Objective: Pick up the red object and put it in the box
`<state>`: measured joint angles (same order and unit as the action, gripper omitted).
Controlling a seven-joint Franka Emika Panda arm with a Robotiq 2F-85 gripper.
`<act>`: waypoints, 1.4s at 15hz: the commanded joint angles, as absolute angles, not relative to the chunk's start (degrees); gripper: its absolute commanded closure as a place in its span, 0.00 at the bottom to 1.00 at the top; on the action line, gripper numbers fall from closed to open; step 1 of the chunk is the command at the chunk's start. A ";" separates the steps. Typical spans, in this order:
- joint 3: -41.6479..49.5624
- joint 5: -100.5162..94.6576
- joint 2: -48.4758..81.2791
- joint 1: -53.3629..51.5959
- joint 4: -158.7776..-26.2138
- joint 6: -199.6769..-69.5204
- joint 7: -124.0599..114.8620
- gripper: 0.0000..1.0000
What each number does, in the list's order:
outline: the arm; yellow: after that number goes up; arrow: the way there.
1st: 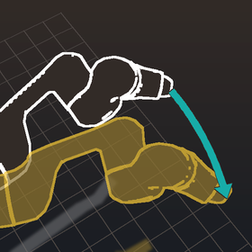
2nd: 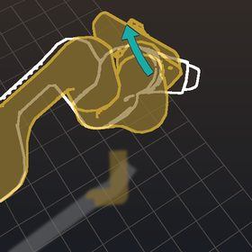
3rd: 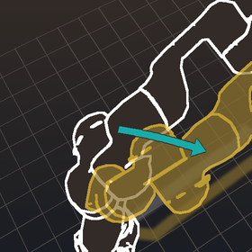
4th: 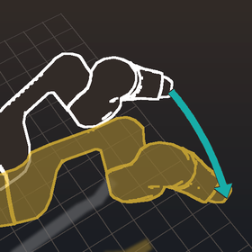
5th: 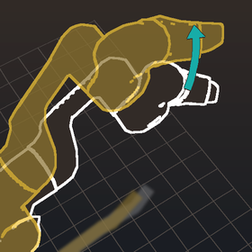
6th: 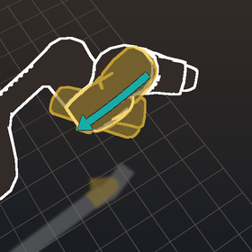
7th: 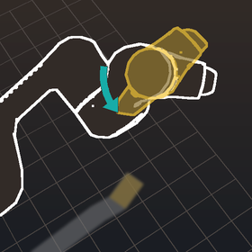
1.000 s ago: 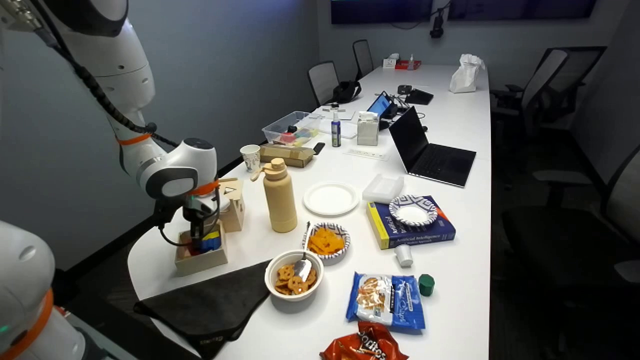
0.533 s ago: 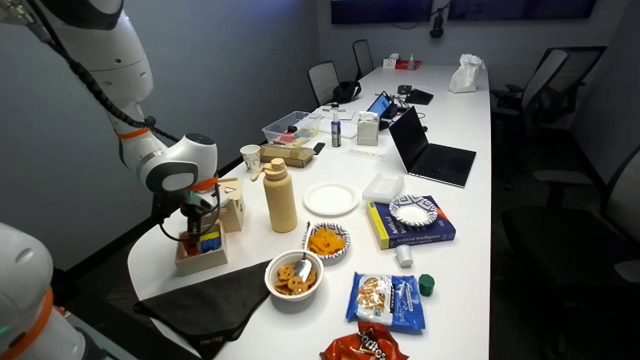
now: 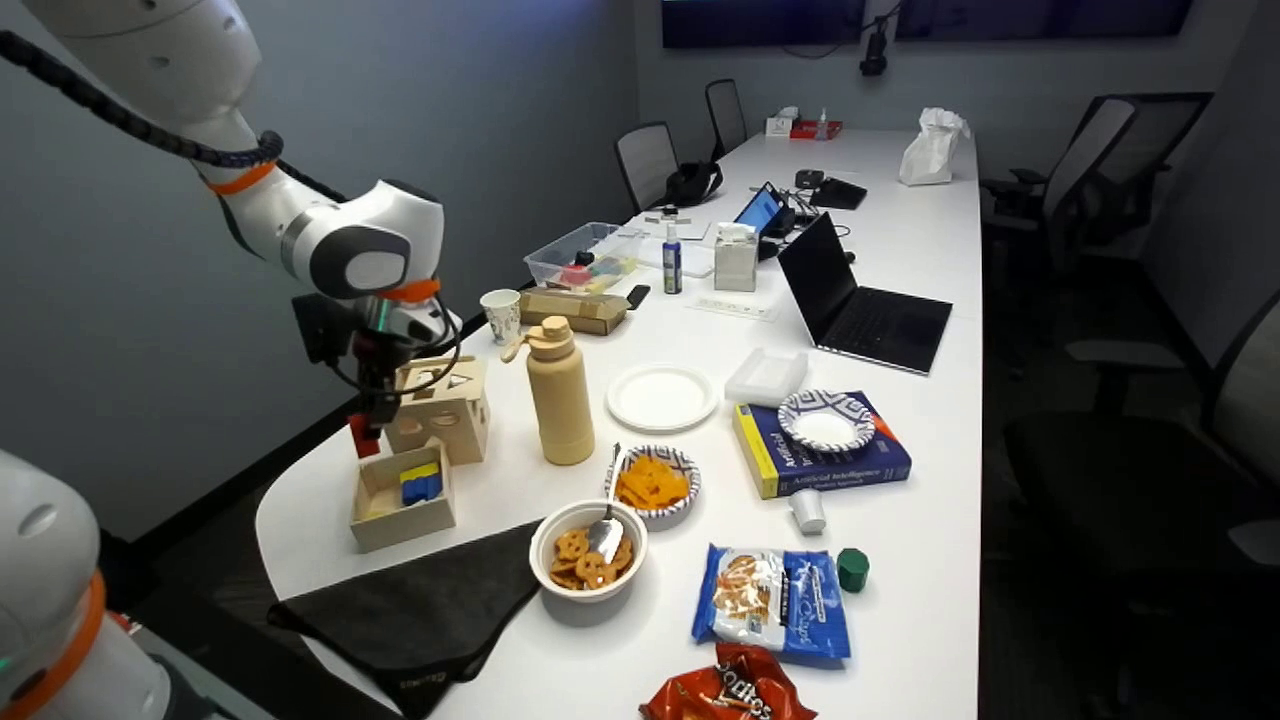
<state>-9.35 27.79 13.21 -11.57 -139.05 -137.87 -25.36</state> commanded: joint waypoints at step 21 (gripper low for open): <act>-7.71 18.35 21.55 -12.77 -117.26 -127.36 -33.94 0.92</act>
<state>-8.41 17.61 20.12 -11.93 -119.69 -128.16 -30.95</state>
